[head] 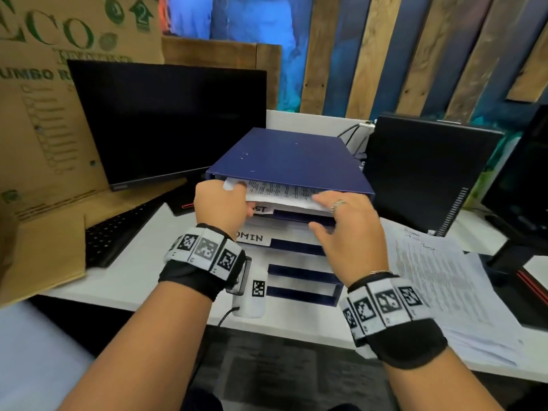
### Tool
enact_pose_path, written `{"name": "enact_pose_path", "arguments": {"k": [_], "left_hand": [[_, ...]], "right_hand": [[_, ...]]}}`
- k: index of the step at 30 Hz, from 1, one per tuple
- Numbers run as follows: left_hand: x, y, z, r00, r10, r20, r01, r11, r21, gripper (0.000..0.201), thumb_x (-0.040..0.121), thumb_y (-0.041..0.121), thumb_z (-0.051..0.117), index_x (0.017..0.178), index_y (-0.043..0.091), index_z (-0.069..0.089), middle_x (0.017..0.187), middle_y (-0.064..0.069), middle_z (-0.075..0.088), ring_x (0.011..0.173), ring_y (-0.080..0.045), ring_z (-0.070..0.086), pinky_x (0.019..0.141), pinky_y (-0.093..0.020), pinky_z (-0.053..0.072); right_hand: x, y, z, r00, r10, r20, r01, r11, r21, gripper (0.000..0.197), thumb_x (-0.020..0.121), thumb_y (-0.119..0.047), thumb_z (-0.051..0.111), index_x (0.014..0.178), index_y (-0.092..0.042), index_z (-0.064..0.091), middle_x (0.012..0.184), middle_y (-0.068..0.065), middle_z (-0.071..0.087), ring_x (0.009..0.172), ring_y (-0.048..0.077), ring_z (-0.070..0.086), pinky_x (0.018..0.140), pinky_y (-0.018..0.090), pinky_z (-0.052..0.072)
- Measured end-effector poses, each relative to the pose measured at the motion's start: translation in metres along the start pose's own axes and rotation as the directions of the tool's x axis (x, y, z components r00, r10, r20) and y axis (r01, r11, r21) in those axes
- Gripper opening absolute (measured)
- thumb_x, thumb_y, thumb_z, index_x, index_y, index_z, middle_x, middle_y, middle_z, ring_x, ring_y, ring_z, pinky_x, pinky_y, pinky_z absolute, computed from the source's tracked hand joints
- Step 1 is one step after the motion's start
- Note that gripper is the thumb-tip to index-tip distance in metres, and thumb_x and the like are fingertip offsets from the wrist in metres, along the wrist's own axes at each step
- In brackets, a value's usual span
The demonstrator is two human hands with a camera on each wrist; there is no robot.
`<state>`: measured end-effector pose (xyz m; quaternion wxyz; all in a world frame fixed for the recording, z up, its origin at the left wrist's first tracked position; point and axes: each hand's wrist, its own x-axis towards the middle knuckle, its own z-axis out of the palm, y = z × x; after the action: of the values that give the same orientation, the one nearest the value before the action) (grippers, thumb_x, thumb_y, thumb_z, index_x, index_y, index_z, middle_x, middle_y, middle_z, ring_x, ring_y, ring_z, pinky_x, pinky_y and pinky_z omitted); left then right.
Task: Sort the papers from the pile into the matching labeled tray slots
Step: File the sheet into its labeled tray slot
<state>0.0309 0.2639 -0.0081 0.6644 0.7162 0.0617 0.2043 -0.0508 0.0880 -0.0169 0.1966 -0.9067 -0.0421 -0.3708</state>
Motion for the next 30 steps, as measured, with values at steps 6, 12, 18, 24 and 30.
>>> {"name": "enact_pose_path", "arguments": {"k": [6,12,18,24,30], "left_hand": [[-0.013,0.002,-0.015,0.986,0.137,-0.094,-0.120,0.979,0.168,0.029,0.093,0.025,0.058,0.073,0.007,0.066,0.056,-0.004,0.067,0.050,-0.014,0.060,0.058,-0.027,0.046],[-0.045,-0.011,-0.016,0.725,0.659,0.200,-0.608,0.476,0.635,0.021,0.097,0.033,0.052,0.097,0.024,0.071,0.093,0.008,0.071,0.085,-0.016,0.060,0.074,-0.026,0.046],[-0.021,-0.019,0.013,0.740,0.331,0.586,-0.660,0.185,0.728,0.058,0.097,0.046,0.008,0.133,0.028,0.049,0.133,0.003,0.058,0.129,-0.026,0.047,0.114,-0.055,0.022],[-0.007,0.001,0.010,0.683,0.241,0.690,-0.712,0.010,0.702,0.045,0.101,0.034,0.015,0.119,0.023,0.054,0.112,-0.005,0.064,0.109,-0.036,0.057,0.105,-0.051,0.035],[-0.012,0.006,0.011,0.653,0.114,0.749,-0.755,0.025,0.655,0.036,0.101,0.026,0.024,0.111,0.016,0.057,0.115,-0.011,0.060,0.111,-0.036,0.056,0.105,-0.053,0.033]], "right_hand": [[0.025,-0.003,0.009,0.991,-0.023,0.135,0.069,0.935,-0.347,0.036,0.076,0.011,0.066,0.096,-0.017,0.077,0.077,0.005,0.071,0.068,0.028,0.066,0.067,0.032,0.054],[0.032,-0.011,0.012,0.976,0.030,0.218,0.072,0.893,-0.444,0.022,0.085,0.007,0.060,0.095,-0.010,0.068,0.084,0.011,0.070,0.076,0.034,0.066,0.071,0.037,0.047],[0.039,-0.007,0.014,0.941,0.102,0.322,0.050,0.901,-0.430,0.019,0.091,0.000,0.052,0.103,-0.008,0.065,0.099,0.012,0.068,0.092,0.034,0.065,0.072,0.036,0.044],[0.025,0.007,0.031,0.939,-0.077,0.336,0.212,0.897,-0.388,0.057,0.102,-0.046,0.024,0.117,-0.014,0.068,0.126,0.004,0.064,0.122,0.028,0.054,0.106,0.046,0.042],[0.035,0.014,0.034,0.900,0.018,0.435,0.155,0.920,-0.359,0.069,0.100,-0.058,0.016,0.143,-0.013,0.046,0.152,0.003,0.043,0.143,0.023,0.034,0.118,0.046,0.028]]}}
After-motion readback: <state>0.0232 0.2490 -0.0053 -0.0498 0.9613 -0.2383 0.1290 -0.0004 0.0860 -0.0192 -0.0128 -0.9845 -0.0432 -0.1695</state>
